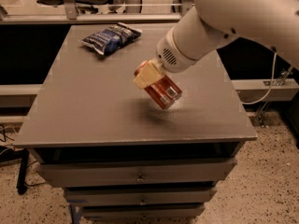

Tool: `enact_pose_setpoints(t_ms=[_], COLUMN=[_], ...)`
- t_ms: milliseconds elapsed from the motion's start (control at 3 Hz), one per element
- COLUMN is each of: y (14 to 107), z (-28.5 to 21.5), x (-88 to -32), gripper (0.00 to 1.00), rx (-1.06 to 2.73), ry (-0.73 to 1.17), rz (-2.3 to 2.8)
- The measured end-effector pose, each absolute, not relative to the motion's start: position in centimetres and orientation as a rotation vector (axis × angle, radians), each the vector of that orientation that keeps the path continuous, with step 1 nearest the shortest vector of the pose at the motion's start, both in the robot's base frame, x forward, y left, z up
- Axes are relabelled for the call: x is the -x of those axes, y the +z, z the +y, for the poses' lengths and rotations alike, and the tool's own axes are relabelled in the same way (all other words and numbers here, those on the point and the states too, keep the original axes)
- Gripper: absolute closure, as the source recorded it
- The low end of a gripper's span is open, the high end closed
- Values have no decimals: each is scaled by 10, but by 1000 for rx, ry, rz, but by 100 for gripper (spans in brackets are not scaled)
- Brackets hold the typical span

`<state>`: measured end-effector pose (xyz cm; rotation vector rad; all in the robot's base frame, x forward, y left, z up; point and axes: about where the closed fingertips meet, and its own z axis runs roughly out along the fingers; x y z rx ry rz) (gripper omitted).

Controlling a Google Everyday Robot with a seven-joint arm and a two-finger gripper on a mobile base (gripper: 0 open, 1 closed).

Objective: Place coke can upright

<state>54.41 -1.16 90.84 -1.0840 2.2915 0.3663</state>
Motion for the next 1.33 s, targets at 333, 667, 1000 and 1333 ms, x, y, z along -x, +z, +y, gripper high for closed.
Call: enact_pose_setpoints(t_ms=[333, 667, 1000, 1333], y=[932, 954, 959, 980], z=[35, 82, 99, 124], x=[-549, -542, -539, -521], gripper=[100, 100, 100, 100], rx=[1130, 1126, 1025, 1064], ry=[583, 802, 986, 1039], rz=[2083, 1862, 1696, 1578])
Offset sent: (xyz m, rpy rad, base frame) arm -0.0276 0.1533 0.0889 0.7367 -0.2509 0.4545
